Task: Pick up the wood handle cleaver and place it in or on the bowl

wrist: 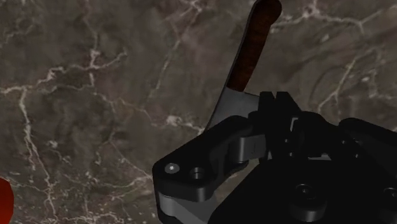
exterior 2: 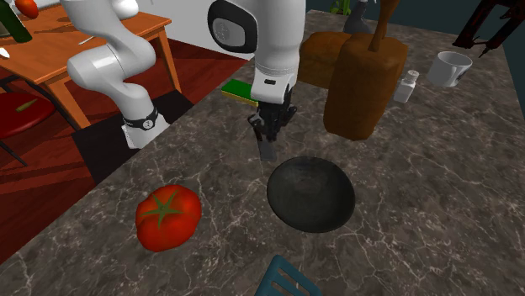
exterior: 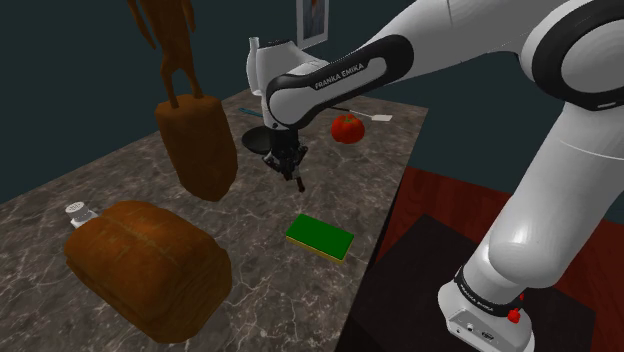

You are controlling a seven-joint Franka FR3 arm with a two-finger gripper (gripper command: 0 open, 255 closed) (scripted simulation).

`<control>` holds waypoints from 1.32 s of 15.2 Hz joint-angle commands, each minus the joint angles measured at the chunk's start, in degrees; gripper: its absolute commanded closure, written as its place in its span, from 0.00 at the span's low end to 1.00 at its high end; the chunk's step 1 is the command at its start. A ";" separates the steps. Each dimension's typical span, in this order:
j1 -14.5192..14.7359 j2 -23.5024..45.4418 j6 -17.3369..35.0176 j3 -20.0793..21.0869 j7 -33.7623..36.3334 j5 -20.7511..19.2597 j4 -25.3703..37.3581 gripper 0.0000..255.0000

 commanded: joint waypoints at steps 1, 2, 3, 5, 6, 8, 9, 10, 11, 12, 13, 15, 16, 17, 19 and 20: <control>0.00 0.00 0.00 0.00 0.00 0.00 0.00 1.00; 0.00 0.00 0.00 0.00 0.00 0.00 0.00 1.00; 0.00 0.00 0.00 0.00 0.00 0.00 0.00 1.00; 0.00 0.00 0.00 0.00 0.00 0.00 0.00 1.00; 0.00 0.00 0.00 0.00 0.00 0.00 0.00 0.00; 0.41 -8.22 5.76 0.26 12.99 -1.98 -8.69 0.00; 0.47 -12.05 7.99 0.98 20.24 -3.52 -12.55 0.00; 0.26 -13.71 8.83 1.62 23.57 -4.25 -14.14 0.00; 0.07 -13.30 9.59 1.74 23.70 -4.45 -14.52 0.00; -0.03 -12.87 10.35 1.79 23.86 -4.68 -14.88 0.00; -0.11 -12.43 11.10 1.81 24.03 -4.92 -15.22 0.00; -0.27 -11.51 12.61 1.84 24.39 -5.45 -15.88 0.00; -0.35 -11.03 13.36 1.85 24.59 -5.74 -16.19 0.00; -0.43 -10.54 14.11 1.86 24.79 -6.04 -16.49 0.00; -0.48 -10.25 14.54 1.86 24.91 -6.21 -16.66 0.00; -0.48 -10.25 14.54 1.86 24.92 -6.22 -16.66 0.00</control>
